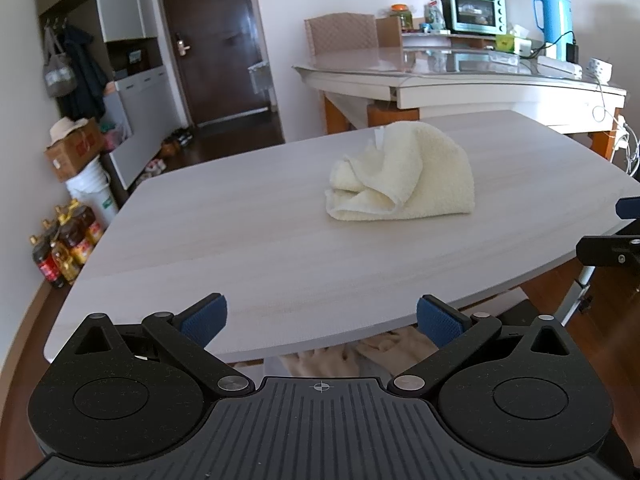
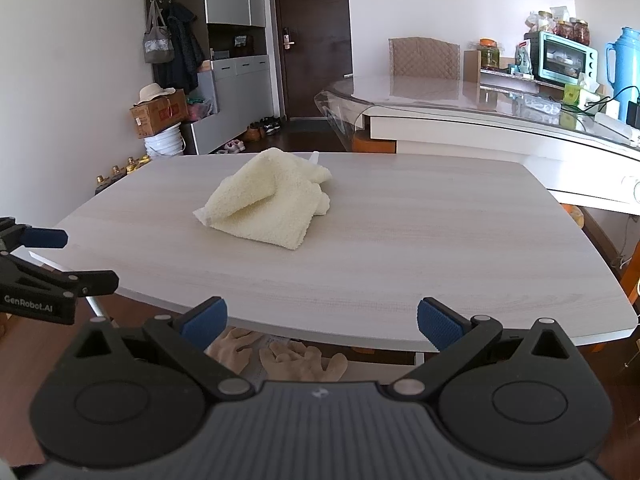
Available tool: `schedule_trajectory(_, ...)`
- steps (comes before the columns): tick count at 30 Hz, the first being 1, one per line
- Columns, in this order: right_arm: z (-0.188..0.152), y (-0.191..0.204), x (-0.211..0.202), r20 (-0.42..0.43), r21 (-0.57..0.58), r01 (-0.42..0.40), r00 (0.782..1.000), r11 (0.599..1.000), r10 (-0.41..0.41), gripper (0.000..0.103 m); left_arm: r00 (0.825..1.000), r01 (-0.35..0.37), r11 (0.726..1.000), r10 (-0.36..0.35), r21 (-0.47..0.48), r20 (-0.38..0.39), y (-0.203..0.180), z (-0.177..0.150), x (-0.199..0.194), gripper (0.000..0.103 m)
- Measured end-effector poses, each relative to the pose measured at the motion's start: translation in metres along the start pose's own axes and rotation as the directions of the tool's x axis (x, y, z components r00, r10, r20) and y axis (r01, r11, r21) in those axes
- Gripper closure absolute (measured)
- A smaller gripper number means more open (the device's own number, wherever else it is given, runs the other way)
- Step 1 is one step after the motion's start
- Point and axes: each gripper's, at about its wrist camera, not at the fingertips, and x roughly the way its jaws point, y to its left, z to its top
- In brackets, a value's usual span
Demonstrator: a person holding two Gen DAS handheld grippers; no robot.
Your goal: Fold towel
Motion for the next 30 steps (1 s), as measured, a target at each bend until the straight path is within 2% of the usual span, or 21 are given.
schedule_trajectory(14,0.010,0.001,0.020,-0.011,-0.005,-0.033,0.999,0.999,0.033,0.000,1.000,-0.006,1.000,0.006,0.000,-0.021,0.004,0.008,0.018,0.000)
schedule_trajectory(30,0.038,-0.002,0.051,-0.027,-0.021,-0.031,0.999,0.999,0.030,0.000,0.999,0.011,0.999,-0.014,-0.054,-0.045,0.024,0.027,0.059,0.000)
